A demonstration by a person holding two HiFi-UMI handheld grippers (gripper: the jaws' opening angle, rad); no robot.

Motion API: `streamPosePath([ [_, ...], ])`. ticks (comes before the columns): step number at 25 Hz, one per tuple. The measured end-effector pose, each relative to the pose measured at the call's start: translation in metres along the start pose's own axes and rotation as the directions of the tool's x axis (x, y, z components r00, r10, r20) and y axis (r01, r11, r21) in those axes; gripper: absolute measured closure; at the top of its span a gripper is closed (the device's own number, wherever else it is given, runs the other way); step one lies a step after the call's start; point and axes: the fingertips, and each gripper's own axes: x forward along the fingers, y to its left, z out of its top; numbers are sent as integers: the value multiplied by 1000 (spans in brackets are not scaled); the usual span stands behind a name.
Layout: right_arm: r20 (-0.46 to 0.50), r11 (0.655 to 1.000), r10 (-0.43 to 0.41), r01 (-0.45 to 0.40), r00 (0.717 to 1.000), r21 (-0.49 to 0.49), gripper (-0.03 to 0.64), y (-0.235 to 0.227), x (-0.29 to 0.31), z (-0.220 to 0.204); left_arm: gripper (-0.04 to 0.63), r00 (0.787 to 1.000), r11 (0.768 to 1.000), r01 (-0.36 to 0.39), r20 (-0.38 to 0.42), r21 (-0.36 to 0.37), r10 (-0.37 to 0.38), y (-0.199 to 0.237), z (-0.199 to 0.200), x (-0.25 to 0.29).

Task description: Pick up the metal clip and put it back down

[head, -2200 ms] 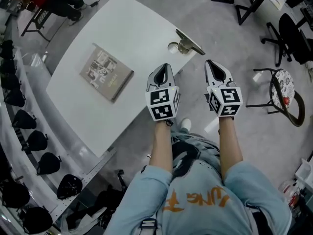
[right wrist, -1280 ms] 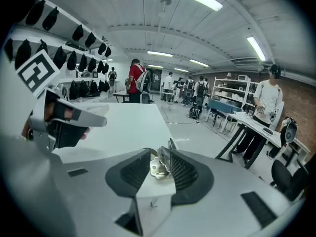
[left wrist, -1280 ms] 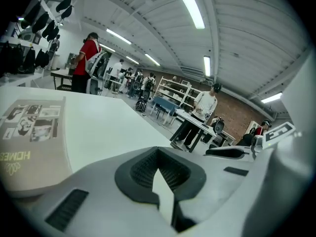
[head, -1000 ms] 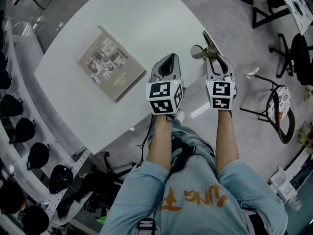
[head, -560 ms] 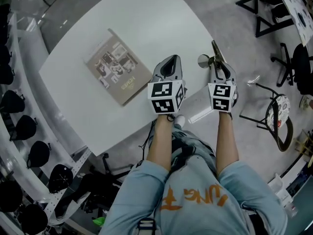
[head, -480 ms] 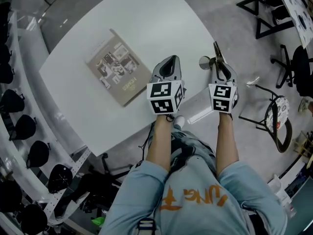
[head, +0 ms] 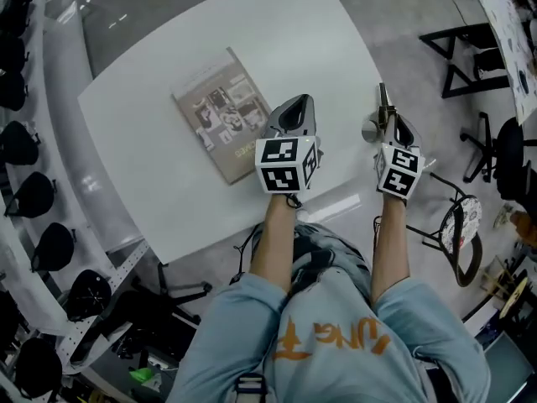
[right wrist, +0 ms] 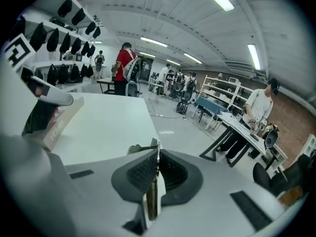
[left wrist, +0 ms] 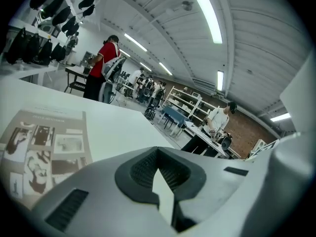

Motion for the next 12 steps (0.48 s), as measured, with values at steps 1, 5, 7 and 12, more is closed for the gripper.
streamPosePath([
  [1, 9, 1000, 13, -13, 1000, -3, 584, 6, 2, 8, 586, 1000, 1000, -4, 11, -7, 4, 5, 6, -2],
  [5, 62, 997, 69, -67, 996, -33, 584, 35, 9, 46, 586, 998, 999, -31, 56, -10, 32, 23, 31, -12],
  [7, 86, 994, 107, -103, 991, -44, 584, 50, 14, 64, 586, 995, 998, -58, 86, -5, 59, 33, 45, -19],
  [12, 121, 982, 185, -180, 975, -48, 584, 82, 16, 87, 586, 985, 992, -126, 119, -11, 126, 53, 59, -45],
])
